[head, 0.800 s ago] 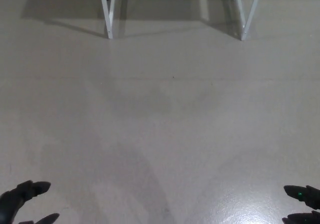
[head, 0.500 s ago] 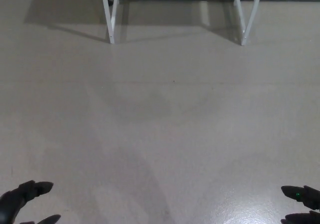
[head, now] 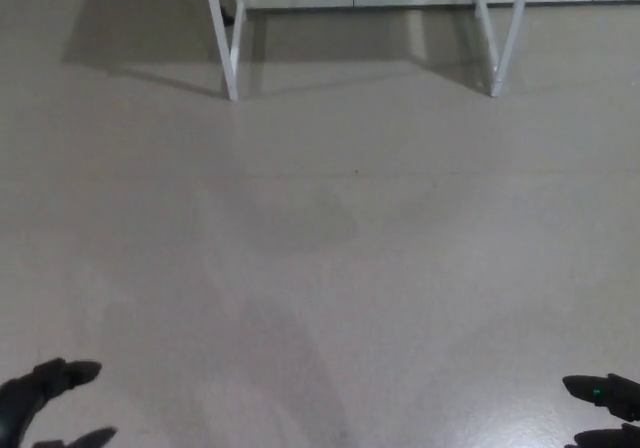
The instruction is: The robot walk towards a table in front and click the button on the base of the boilling pot using its left middle finger
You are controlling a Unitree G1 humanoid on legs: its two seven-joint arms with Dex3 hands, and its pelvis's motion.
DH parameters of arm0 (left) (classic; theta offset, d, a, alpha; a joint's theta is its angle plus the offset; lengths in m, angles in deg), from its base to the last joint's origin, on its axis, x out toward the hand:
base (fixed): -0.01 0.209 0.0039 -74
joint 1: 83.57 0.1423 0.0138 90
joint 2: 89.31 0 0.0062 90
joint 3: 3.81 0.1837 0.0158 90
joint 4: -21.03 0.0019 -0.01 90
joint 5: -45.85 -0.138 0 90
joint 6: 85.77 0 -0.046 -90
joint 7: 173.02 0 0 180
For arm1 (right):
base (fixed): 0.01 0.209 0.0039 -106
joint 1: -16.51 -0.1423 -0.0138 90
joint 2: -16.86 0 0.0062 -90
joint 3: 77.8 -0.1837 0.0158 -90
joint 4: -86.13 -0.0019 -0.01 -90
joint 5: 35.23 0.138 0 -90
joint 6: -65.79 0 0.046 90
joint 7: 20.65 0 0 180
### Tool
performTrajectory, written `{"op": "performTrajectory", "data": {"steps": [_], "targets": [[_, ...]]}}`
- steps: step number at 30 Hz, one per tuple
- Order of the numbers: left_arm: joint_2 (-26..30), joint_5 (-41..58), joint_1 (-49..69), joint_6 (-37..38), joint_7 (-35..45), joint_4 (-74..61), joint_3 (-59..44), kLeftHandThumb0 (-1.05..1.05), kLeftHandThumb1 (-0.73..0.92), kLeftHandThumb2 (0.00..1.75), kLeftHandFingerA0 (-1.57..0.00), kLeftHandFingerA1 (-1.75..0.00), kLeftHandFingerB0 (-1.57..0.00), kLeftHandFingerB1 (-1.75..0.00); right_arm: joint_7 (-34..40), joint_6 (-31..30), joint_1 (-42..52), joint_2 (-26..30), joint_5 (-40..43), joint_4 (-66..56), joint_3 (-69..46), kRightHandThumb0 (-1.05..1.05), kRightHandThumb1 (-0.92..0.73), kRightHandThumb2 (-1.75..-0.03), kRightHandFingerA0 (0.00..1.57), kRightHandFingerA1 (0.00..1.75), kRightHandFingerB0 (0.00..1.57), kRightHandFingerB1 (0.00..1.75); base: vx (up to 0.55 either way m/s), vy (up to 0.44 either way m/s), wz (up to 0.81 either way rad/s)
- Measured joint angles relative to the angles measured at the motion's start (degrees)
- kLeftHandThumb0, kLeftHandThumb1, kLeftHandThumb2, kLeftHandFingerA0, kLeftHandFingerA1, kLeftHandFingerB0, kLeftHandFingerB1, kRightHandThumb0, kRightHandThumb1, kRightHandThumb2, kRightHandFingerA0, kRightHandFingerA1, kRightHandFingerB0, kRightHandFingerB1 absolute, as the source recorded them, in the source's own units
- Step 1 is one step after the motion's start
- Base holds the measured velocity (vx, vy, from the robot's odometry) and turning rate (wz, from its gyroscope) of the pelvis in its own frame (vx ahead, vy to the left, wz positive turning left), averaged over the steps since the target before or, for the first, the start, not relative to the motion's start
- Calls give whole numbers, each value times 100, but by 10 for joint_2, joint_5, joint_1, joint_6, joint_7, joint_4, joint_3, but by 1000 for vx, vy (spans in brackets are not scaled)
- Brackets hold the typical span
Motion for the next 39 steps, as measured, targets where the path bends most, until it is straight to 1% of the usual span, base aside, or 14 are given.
{"op": "performTrajectory", "data": {"steps": [5,10,15,21,27,28,32,37,38,39], "targets": [[0,0,2,2,2,3,4,-39,53,56,-42,-40,-31,-32,1,0,0,2,-3,0,2,-43,-57,-57,54,43,28,33,72,148,-8],[2,0,2,2,6,3,5,-39,54,56,-42,-39,-31,-32,1,2,1,-2,-5,2,7,-43,-58,-58,55,41,28,33,144,368,-7],[9,0,3,2,6,2,5,-39,53,56,-43,-39,-31,-31,2,3,-1,-2,-10,1,9,-43,-57,-57,55,43,28,33,201,108,5],[9,0,2,3,6,3,7,-40,54,56,-43,-39,-31,-32,1,4,-1,-2,-11,3,9,-42,-58,-58,54,42,27,33,227,-65,10],[6,-1,1,3,6,-3,15,-41,55,57,-43,-39,-31,-31,4,4,-1,4,-15,1,8,-43,-58,-58,55,42,27,33,242,-261,30],[6,-1,1,3,6,-3,16,-41,54,57,-42,-39,-31,-31,5,4,-2,4,-16,1,7,-51,-46,-74,51,53,23,43,247,-171,5],[6,-2,2,4,6,-3,17,-41,55,57,-43,-39,-31,-31,5,4,-2,5,-18,2,8,-52,-47,-75,52,53,23,43,257,-80,-4],[6,-2,2,4,6,-3,18,-42,54,57,-44,-39,-32,-32,6,4,-1,5,-22,2,10,-53,-47,-75,51,54,23,43,209,78,-16],[6,-2,2,4,6,-2,19,-42,54,57,-44,-39,-32,-32,6,3,0,5,-22,2,10,-53,-47,-75,51,54,23,43,333,180,-20],[5,-3,1,3,6,-1,19,-42,54,57,-44,-39,-32,-32,6,3,1,4,-22,3,11,-44,-58,-58,55,42,28,33,334,288,-26]]}}
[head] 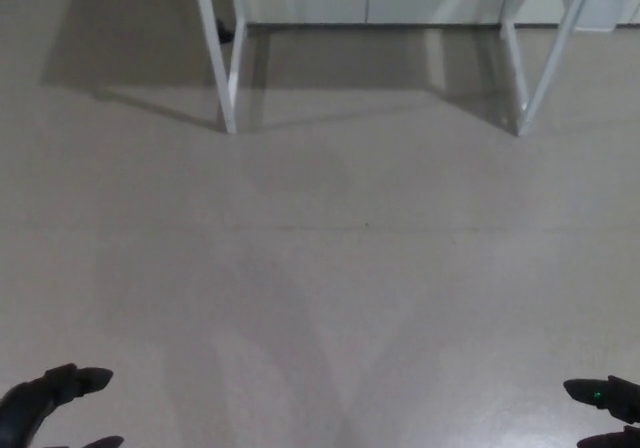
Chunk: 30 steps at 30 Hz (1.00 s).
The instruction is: The robot walk towards a table in front and click the button on the base of the boilling pot using its left middle finger
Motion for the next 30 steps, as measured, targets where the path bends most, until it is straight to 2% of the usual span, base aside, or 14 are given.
{"op": "performTrajectory", "data": {"steps": [6,7,21,30], "targets": [[7,0,-2,0,0,0,0,-42,55,58,-44,-39,-32,-32,0,1,-3,-2,0,-1,3,-44,-58,-57,55,42,28,33,268,175,-8],[7,0,-2,0,0,1,0,-43,55,58,-43,-39,-32,-32,0,1,-3,-2,0,-1,3,-53,-47,-75,51,53,23,43,212,43,8],[4,1,-2,3,1,4,1,-40,54,56,-43,-39,-32,-32,0,1,-6,5,-3,3,10,-52,-47,-74,51,53,23,43,216,-123,5],[1,1,-2,4,2,5,3,-42,54,57,-42,-38,-32,-32,-3,-2,-4,7,-1,3,11,-52,-47,-74,51,52,23,42,152,6,-9]]}}
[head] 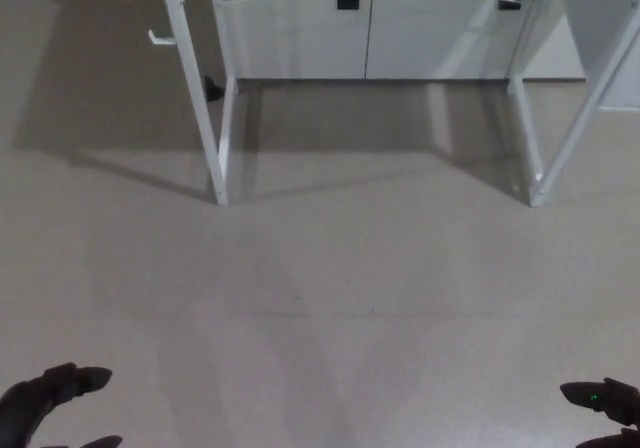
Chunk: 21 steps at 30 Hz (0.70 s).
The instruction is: The robot walk towards a table in front and click the button on the base of the boilling pot using its left middle finger
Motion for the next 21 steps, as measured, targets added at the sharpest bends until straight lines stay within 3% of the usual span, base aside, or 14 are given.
{"op": "performTrajectory", "data": {"steps": [8,9,19,20,21], "targets": [[9,0,-2,0,0,7,0,-43,55,57,-43,-40,-32,-32,-1,0,-6,-2,-1,5,7,-52,-47,-75,53,54,24,43,191,96,1],[9,0,-2,0,0,7,1,-43,55,57,-44,-40,-32,-32,-1,0,-6,-1,-2,8,8,-44,-58,-57,58,42,30,33,166,-3,6],[10,0,-2,1,1,3,5,-42,54,56,-43,-39,-32,-32,0,3,-11,2,-3,18,8,-41,-59,-58,58,43,29,33,195,-138,11],[10,0,-2,1,1,3,5,-42,54,56,-43,-39,-32,-32,0,3,-11,3,-3,18,8,-49,-47,-74,53,54,24,43,164,-154,-2],[9,0,-2,1,2,3,6,-42,54,57,-43,-39,-32,-32,0,3,-11,4,-4,18,8,-43,-59,-57,59,41,30,33,153,-137,-3]]}}
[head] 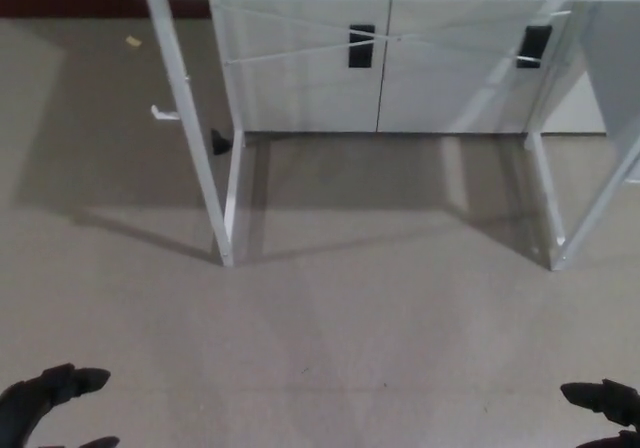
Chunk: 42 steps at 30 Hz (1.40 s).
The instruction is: The robot walk towards a table in front and click the button on the base of the boilling pot using its left middle finger
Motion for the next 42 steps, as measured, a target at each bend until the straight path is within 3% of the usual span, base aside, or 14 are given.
{"op": "performTrajectory", "data": {"steps": [4,5,9,11,12,32,42], "targets": [[0,0,0,0,2,0,0,-41,55,57,-42,-39,-31,-32,2,0,0,3,-3,-1,3,-43,-59,-58,59,43,30,33,139,-78,-9],[0,0,0,0,2,0,0,-41,55,57,-42,-38,-31,-31,2,-1,0,3,-3,-2,3,-51,-47,-75,53,54,24,44,137,-58,-7],[-4,0,-1,0,4,0,3,-43,56,58,-43,-39,-32,-32,1,-2,1,3,-4,-4,3,-52,-48,-76,53,54,24,44,144,44,11],[1,-1,-3,0,3,1,3,-43,56,58,-43,-39,-32,-32,0,-2,0,2,-4,-9,6,-51,-48,-76,53,54,24,44,151,261,-19],[4,-1,-4,0,3,1,3,-43,56,58,-43,-39,-31,-32,0,-2,0,2,-4,-11,6,-43,-59,-58,56,43,29,33,124,116,9],[5,-2,-5,1,3,3,11,-42,55,57,-43,-39,-31,-32,-4,-5,2,9,-4,-17,9,-42,-60,-58,58,42,30,33,89,-124,-4],[8,-1,-7,0,6,-1,10,-42,55,57,-44,-39,-31,-32,-8,-17,1,7,-4,-24,13,-43,-60,-57,58,42,31,33,239,137,-4]]}}
